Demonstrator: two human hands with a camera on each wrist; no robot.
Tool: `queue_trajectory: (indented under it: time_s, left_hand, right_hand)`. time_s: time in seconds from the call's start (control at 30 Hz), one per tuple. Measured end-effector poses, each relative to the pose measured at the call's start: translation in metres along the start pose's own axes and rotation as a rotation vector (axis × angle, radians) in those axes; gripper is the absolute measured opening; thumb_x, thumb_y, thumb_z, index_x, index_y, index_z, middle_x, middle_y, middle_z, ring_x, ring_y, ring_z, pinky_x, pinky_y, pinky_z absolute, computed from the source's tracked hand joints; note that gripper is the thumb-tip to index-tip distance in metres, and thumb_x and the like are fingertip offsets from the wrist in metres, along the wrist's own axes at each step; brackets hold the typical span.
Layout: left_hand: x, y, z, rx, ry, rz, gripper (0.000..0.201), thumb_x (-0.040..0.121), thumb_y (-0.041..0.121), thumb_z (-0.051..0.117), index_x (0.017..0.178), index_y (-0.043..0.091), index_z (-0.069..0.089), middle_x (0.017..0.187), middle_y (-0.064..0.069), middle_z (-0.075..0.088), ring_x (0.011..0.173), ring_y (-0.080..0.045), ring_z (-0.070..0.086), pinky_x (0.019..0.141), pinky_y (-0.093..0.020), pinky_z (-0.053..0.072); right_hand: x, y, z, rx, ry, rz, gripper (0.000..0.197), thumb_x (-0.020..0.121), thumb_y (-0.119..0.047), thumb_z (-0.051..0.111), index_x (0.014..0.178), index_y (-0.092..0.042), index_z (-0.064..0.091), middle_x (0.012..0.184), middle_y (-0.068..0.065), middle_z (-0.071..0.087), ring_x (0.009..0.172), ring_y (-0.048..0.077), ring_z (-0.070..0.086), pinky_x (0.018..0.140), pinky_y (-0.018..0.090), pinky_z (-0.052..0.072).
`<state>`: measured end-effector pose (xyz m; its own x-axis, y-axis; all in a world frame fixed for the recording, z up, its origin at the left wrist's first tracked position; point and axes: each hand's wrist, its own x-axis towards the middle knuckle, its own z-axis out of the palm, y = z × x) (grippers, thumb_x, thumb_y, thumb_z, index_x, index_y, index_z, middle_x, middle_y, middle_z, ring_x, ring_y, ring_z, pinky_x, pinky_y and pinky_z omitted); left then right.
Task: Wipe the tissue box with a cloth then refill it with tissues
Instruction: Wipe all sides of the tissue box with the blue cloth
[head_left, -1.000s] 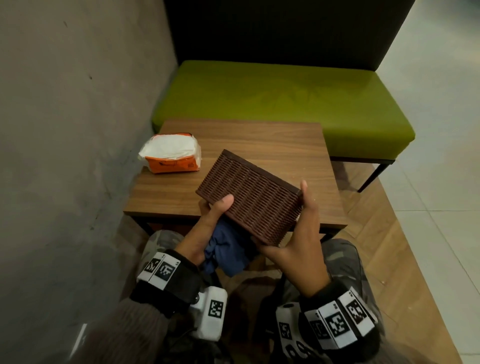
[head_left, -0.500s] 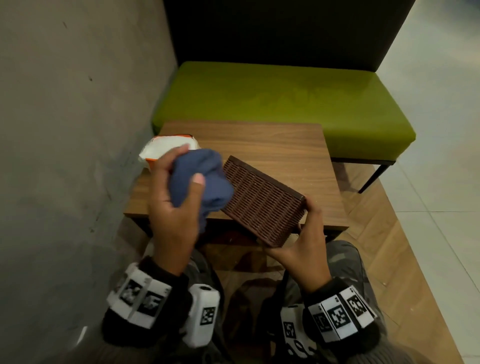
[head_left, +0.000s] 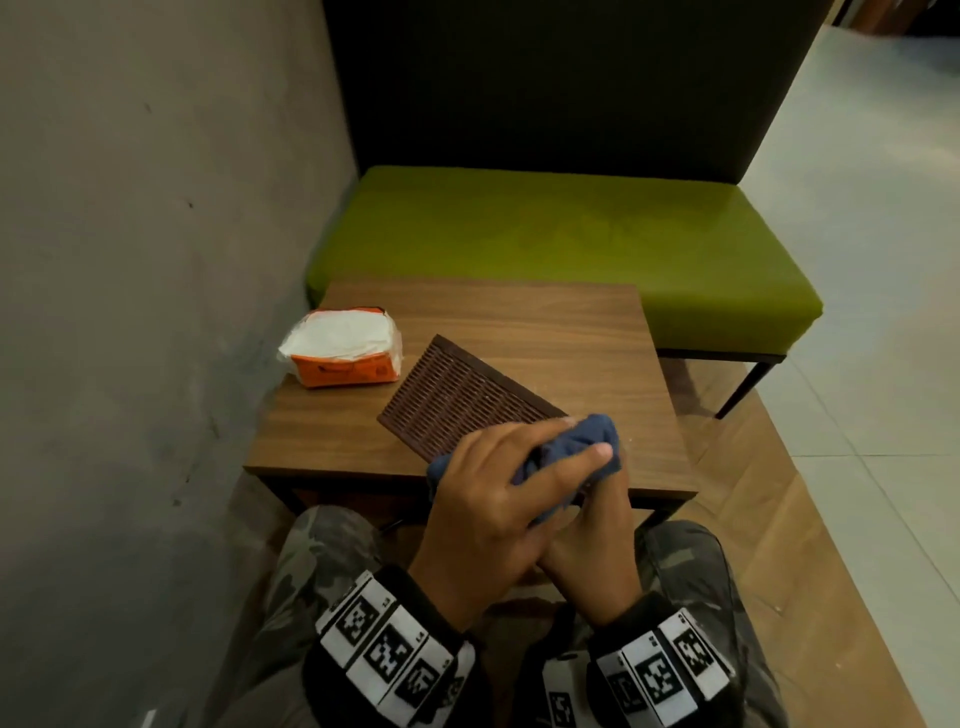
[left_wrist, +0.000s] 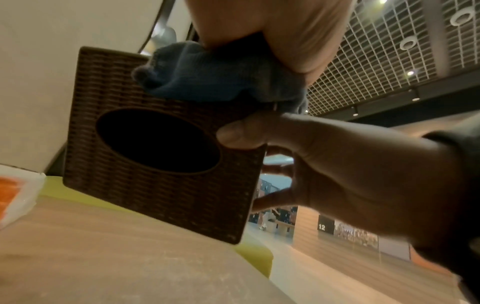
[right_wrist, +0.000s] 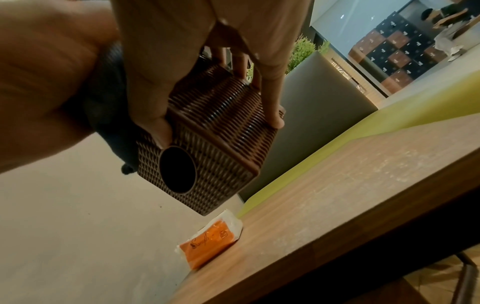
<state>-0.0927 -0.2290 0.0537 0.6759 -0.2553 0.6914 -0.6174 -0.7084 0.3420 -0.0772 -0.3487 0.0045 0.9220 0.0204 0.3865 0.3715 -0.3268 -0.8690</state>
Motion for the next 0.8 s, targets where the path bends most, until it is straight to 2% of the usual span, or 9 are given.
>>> queue_trajectory:
  time_s: [0.07, 0.13, 0.23, 0.33, 0.4, 0.5, 0.6, 0.7, 0.8]
  left_hand:
    - [0.005, -0.012, -0.006, 0.068, 0.079, -0.148, 0.035, 0.088, 0.021, 0.051, 0.121, 0.031, 0.057, 0.119, -0.003, 0.058, 0.103, -0.022, 0.054, 0.083, -0.039, 0.047]
    - [0.011, -0.036, -0.015, 0.125, 0.161, -0.353, 0.044, 0.081, 0.016, 0.050, 0.121, 0.033, 0.056, 0.115, -0.002, 0.053, 0.100, -0.019, 0.049, 0.080, -0.039, 0.048]
    - [0.011, -0.037, -0.019, 0.130, 0.151, -0.469, 0.038, 0.083, 0.027, 0.049, 0.120, 0.031, 0.059, 0.113, -0.003, 0.051, 0.102, -0.016, 0.045, 0.078, -0.042, 0.048]
    - [0.002, -0.005, -0.008, 0.181, -0.020, -0.284, 0.039, 0.085, 0.053, 0.054, 0.119, 0.034, 0.058, 0.118, -0.003, 0.051, 0.104, -0.017, 0.048, 0.081, -0.036, 0.046]
    - [-0.001, -0.010, -0.006, 0.193, -0.028, -0.224, 0.034, 0.086, 0.048, 0.056, 0.117, 0.035, 0.057, 0.112, -0.003, 0.052, 0.098, -0.017, 0.052, 0.076, -0.035, 0.048]
    - [0.005, -0.051, -0.013, 0.212, 0.107, -0.438, 0.026, 0.086, 0.040, 0.052, 0.110, 0.031, 0.060, 0.104, -0.002, 0.051, 0.093, -0.016, 0.051, 0.069, -0.037, 0.051]
    - [0.008, -0.072, -0.016, 0.174, 0.207, -0.619, 0.023, 0.086, 0.038, 0.053, 0.103, 0.026, 0.063, 0.099, -0.003, 0.052, 0.093, -0.020, 0.054, 0.071, -0.044, 0.051]
    - [0.007, -0.041, -0.007, 0.073, 0.101, -0.468, 0.020, 0.086, 0.035, 0.054, 0.102, 0.027, 0.063, 0.103, 0.000, 0.052, 0.094, -0.015, 0.053, 0.075, -0.037, 0.051]
    - [0.002, -0.019, -0.004, 0.029, -0.049, -0.241, 0.016, 0.087, 0.028, 0.059, 0.101, 0.025, 0.065, 0.102, -0.002, 0.055, 0.093, -0.018, 0.055, 0.077, -0.036, 0.049]
  right_hand:
    - [-0.005, 0.003, -0.003, 0.020, -0.023, -0.027, 0.086, 0.062, -0.043, 0.080, 0.130, -0.011, 0.038, 0.127, -0.001, 0.045, 0.118, 0.013, 0.050, 0.094, 0.036, 0.049]
    - [-0.008, 0.008, -0.004, -0.024, -0.038, -0.045, 0.096, 0.056, -0.046, 0.083, 0.133, -0.019, 0.033, 0.132, -0.009, 0.040, 0.122, 0.015, 0.046, 0.093, 0.046, 0.049]
    - [-0.011, 0.009, 0.000, -0.026, -0.028, -0.017, 0.098, 0.054, -0.048, 0.083, 0.134, -0.021, 0.033, 0.131, -0.008, 0.040, 0.123, 0.015, 0.045, 0.094, 0.048, 0.048]
    - [-0.008, 0.010, 0.003, -0.005, -0.003, 0.003, 0.089, 0.058, -0.048, 0.079, 0.132, -0.035, 0.031, 0.128, -0.009, 0.042, 0.119, 0.015, 0.049, 0.093, 0.046, 0.049]
    - [-0.010, 0.012, 0.002, -0.016, -0.018, -0.005, 0.092, 0.056, -0.045, 0.082, 0.132, -0.038, 0.030, 0.129, -0.015, 0.040, 0.118, 0.014, 0.048, 0.093, 0.045, 0.050]
    - [-0.015, 0.015, -0.001, -0.077, -0.048, -0.055, 0.100, 0.052, -0.049, 0.083, 0.133, -0.045, 0.025, 0.131, -0.022, 0.035, 0.120, 0.010, 0.044, 0.094, 0.043, 0.049]
    - [-0.015, 0.018, 0.001, -0.095, -0.055, -0.072, 0.100, 0.054, -0.047, 0.083, 0.135, -0.043, 0.025, 0.131, -0.017, 0.036, 0.121, 0.012, 0.044, 0.094, 0.044, 0.049]
    - [-0.010, 0.020, 0.004, -0.058, -0.047, -0.051, 0.093, 0.056, -0.047, 0.082, 0.133, -0.032, 0.031, 0.127, -0.017, 0.039, 0.116, 0.015, 0.047, 0.090, 0.047, 0.049]
    - [-0.007, 0.018, 0.003, -0.045, -0.036, -0.065, 0.088, 0.058, -0.049, 0.079, 0.130, -0.034, 0.031, 0.126, -0.027, 0.036, 0.115, 0.013, 0.048, 0.090, 0.049, 0.049]
